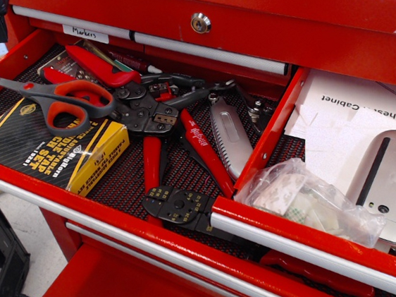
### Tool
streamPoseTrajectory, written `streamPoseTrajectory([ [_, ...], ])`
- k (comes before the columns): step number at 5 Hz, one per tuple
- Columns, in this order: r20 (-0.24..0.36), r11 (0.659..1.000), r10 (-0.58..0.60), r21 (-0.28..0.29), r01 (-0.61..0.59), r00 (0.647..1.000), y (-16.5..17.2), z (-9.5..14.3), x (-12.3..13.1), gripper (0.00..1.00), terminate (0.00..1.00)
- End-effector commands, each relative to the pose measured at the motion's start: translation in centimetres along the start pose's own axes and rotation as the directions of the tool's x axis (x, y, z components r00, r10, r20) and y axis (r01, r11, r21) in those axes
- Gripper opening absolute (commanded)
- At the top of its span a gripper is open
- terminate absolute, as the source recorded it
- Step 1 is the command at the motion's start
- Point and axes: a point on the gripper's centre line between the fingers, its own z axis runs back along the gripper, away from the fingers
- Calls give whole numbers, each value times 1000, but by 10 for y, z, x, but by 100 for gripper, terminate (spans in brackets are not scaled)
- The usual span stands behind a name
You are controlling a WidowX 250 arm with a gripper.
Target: Pick up scissors and put into drawer
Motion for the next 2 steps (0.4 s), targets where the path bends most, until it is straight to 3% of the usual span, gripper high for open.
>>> streamPoseTrajectory([
  [1, 153, 967, -235, 141, 214, 960, 32, -3, 9, 100, 0],
  [2, 183, 951, -305, 110, 289, 935, 42, -19, 1, 100, 0],
])
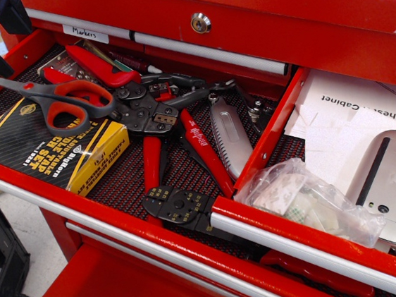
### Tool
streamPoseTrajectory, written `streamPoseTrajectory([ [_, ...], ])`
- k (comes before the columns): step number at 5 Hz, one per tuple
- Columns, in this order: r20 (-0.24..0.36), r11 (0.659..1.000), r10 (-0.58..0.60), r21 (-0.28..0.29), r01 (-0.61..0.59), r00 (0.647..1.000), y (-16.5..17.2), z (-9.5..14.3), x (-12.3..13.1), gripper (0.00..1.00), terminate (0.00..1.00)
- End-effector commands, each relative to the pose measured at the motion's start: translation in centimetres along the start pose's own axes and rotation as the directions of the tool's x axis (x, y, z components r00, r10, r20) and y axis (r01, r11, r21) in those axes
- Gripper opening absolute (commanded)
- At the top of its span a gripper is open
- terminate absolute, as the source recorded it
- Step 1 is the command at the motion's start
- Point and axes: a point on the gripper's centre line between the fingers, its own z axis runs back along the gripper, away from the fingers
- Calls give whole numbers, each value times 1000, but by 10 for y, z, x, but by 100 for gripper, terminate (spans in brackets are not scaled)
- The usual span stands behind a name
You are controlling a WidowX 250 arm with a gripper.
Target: Pick up scissors and put into drawer
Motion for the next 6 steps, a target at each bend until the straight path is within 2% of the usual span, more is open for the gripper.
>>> streamPoseTrajectory([
  [1, -11, 994, -107, -36, 106, 994, 15, -13, -14, 100, 0],
  [2, -31, 985, -103, -140, 97, 994, 17, -25, -19, 100, 0],
  [4, 56, 949, -20, -313, 36, 998, 20, -52, -26, 100, 0],
  [6, 108, 945, 31, -326, 6, 994, 7, -67, -22, 100, 0],
])
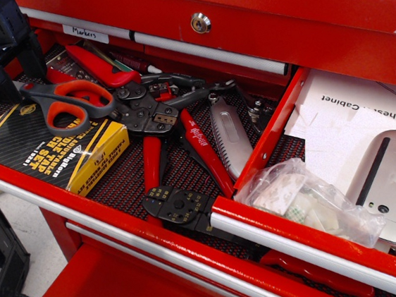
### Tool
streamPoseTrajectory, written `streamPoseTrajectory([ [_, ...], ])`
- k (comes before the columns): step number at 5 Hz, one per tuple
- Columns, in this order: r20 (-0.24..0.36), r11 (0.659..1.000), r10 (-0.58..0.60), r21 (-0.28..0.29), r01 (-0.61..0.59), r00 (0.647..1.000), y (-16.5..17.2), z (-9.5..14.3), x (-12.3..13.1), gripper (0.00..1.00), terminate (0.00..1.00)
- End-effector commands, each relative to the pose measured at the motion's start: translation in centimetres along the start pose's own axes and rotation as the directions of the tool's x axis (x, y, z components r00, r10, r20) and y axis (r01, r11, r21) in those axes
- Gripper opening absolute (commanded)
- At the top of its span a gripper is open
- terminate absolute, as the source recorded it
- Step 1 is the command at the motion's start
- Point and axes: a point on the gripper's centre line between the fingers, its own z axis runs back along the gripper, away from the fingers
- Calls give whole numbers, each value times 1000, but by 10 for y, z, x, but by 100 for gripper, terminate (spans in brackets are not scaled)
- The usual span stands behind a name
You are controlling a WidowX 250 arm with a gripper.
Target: Pick up scissors and put into drawer
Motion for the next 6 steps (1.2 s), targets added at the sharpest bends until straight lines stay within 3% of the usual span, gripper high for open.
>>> streamPoseTrajectory([
  [1, -6, 997, 54, 58, -54, 999, -3, 1, 12, 0, 0],
  [2, 10, 996, 82, 28, -83, 997, -9, 2, 19, 0, 0],
  [3, -19, 996, 91, 23, -91, 996, -12, 15, 28, 0, 0],
  [4, -34, 995, 97, -5, -97, 995, -14, 51, 39, 0, 0],
  [5, -53, 989, 148, -3, -148, 988, -24, 87, 68, 0, 0],
  [6, -43, 975, 223, -8, -224, 974, -39, 107, 110, 0, 0],
])
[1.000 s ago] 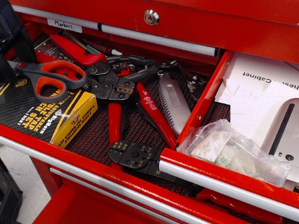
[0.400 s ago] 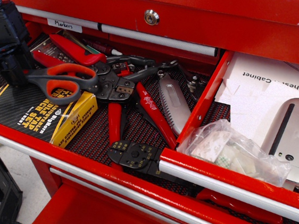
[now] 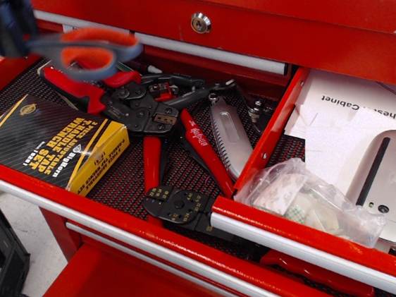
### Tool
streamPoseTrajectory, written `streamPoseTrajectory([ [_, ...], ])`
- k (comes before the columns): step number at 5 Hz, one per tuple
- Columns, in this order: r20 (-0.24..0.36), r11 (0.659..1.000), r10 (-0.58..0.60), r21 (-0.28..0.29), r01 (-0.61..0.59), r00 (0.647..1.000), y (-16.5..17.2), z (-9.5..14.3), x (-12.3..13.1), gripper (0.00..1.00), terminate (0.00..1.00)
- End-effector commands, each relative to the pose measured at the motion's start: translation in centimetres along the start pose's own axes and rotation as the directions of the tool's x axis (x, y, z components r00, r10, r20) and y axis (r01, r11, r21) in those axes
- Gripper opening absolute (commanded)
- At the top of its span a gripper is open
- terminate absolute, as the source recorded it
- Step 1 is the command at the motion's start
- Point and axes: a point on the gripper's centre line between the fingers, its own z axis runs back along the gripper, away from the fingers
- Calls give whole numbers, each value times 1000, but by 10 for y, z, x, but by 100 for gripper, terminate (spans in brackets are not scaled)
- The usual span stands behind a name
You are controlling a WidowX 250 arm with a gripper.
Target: Pick up scissors and put into drawer
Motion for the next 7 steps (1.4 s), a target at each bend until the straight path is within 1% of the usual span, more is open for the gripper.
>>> streamPoseTrajectory([
  [1, 14, 996, 31, 88, -32, 999, -41, 36, 85, 0, 0],
  [2, -31, 999, -35, 31, 36, 999, -56, 36, 133, 0, 0],
  [3, -82, 998, 46, 51, -42, 996, -56, 46, 187, 0, 0],
  [4, -49, 983, 163, 92, -158, 985, -57, 35, 235, 0, 0],
  [5, -11, 953, 257, 167, -251, 966, -64, 9, 263, 0, 0],
  [6, 30, 926, 322, 197, -321, 946, -62, -8, 267, 0, 0],
  [7, 129, 880, 401, 221, -421, 907, -56, -18, 262, 100, 0],
])
